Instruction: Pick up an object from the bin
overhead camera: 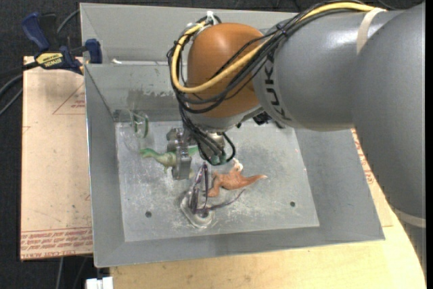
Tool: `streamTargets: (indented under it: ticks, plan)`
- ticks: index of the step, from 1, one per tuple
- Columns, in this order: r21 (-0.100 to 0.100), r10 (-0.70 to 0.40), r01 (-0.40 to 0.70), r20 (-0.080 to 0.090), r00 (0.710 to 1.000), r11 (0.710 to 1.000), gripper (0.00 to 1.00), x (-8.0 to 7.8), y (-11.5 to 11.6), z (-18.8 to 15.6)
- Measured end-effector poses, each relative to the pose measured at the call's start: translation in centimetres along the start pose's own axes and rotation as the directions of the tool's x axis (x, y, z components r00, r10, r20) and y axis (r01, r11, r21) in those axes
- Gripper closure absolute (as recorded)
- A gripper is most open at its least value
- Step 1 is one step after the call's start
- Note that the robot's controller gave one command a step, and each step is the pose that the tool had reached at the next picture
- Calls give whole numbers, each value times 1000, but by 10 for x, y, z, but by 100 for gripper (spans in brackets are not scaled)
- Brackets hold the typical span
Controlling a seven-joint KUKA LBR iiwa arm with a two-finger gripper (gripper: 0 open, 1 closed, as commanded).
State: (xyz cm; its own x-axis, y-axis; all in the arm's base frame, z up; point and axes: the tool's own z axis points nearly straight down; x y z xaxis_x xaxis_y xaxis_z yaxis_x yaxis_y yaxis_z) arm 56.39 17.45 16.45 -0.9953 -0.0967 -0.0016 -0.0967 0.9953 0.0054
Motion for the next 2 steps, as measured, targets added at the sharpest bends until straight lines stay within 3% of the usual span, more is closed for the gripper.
streamTargets:
  ticks: [1, 2]
  plan:
    - [-1, -125, 125, 7, 992, 992, 100, 3, 5, -43]
    - [-1, -55, 55, 3, 998, 998, 100, -7, 5, -166]
